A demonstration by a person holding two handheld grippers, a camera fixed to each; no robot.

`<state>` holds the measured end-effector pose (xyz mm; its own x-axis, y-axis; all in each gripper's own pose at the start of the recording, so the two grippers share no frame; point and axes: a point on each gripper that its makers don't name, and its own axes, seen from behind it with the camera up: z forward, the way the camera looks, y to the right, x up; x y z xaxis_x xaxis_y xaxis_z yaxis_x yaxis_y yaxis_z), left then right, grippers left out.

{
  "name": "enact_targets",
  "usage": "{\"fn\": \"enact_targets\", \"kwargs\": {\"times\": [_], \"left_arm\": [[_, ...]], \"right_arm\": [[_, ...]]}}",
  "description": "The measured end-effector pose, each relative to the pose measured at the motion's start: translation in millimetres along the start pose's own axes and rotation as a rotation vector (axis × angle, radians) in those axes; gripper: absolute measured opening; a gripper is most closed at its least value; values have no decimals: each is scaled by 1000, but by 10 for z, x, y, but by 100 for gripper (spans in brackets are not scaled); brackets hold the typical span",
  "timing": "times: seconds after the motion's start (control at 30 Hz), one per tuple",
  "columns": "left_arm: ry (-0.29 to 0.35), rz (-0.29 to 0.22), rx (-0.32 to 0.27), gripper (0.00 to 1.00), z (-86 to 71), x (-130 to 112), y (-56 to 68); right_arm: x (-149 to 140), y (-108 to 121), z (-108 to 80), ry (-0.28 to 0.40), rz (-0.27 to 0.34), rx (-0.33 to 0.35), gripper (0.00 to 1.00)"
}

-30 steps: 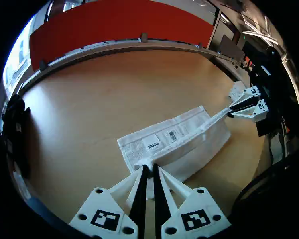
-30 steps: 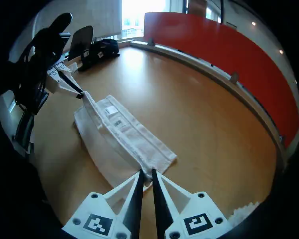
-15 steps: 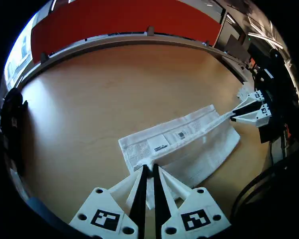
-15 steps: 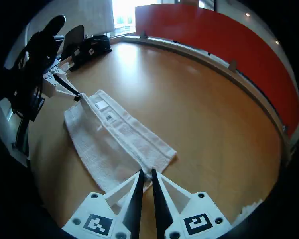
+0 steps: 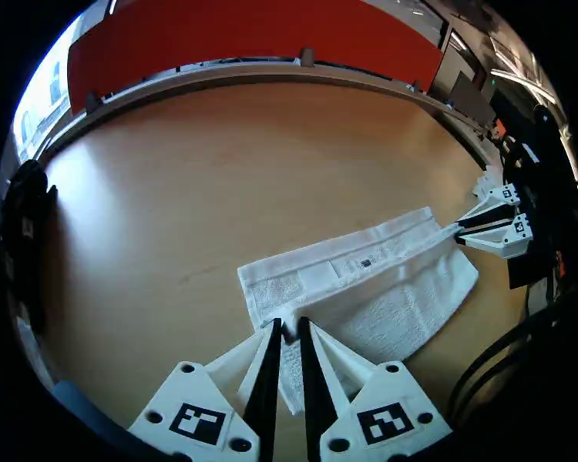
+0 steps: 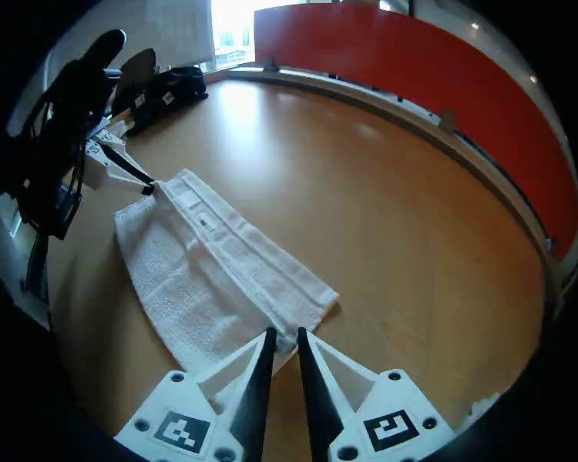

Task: Fold towel

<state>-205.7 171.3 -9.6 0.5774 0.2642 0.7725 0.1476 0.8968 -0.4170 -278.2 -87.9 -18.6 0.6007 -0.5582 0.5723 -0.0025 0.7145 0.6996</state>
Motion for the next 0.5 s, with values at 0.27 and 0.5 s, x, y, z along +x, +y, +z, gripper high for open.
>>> {"fn": "enact_targets", "kwargs": {"times": [0.27, 0.5], "left_arm": [[9, 53, 23, 43, -3, 30, -77], [12, 87, 36, 65, -14, 54, -112]], "right_arm": [[35, 82, 29, 9, 15, -23, 32], [88, 154, 62, 18, 22, -44, 34]]}}
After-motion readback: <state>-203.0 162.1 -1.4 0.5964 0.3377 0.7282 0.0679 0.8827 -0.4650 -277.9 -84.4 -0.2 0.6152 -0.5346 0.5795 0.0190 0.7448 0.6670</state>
